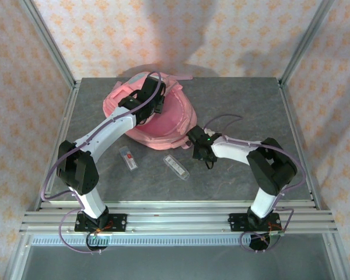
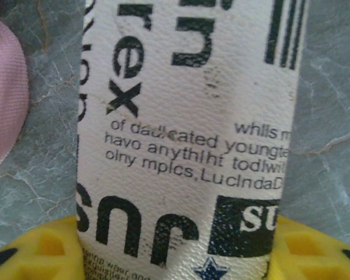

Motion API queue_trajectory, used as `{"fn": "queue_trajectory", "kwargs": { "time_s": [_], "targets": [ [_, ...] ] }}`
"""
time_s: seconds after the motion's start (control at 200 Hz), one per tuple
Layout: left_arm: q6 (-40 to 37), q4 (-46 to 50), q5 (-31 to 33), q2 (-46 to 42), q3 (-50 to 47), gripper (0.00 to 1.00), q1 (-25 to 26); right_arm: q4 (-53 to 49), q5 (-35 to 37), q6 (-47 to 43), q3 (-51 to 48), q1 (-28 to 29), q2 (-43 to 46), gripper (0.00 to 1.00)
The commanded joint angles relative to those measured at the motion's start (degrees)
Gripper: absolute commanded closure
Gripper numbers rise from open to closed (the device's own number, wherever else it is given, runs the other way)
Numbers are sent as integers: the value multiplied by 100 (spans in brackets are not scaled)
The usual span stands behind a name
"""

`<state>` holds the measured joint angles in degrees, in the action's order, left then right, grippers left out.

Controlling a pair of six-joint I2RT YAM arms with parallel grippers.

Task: Pack the student bag
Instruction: Pick up the glasses case from the center of the table, then place the glasses case in the student bag.

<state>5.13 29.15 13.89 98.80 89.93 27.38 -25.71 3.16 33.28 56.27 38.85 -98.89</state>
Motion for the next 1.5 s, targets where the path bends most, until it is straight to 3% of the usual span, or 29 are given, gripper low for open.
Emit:
{"fn": "queue_trajectory", "kwargs": {
  "time_s": [0.0, 0.27, 0.45, 0.676, 0.976, 1.176, 1.266, 1.497],
  "targets": [
    [129, -102, 224, -212, 148, 100, 29, -127, 237, -22, 68, 26, 224, 59],
    [79, -128, 329, -308, 202, 100, 28, -364, 371, -382, 156, 8, 1238, 68],
    [41, -52, 441, -309, 396, 100, 13, 85, -345, -1146, 536, 97, 1477, 69],
    [41, 42, 612, -341, 577, 100, -2, 392, -1128, -2258, 1605, 455, 424, 69],
    [67, 136, 703, -405, 717, 100, -145, 356, -2764, -3372, 3330, 483, -1275, 66],
    [144, 152, 571, -383, 763, 100, -162, -275, -2823, -3829, 4921, 483, -2478, 58],
    [173, 161, 548, -358, 738, 100, -158, -447, -2494, -3706, 5422, 456, -2842, 47],
    [165, 140, 583, -404, 675, 100, -156, -35, -2390, -3262, 4868, 258, -2508, 28]
  ]
}}
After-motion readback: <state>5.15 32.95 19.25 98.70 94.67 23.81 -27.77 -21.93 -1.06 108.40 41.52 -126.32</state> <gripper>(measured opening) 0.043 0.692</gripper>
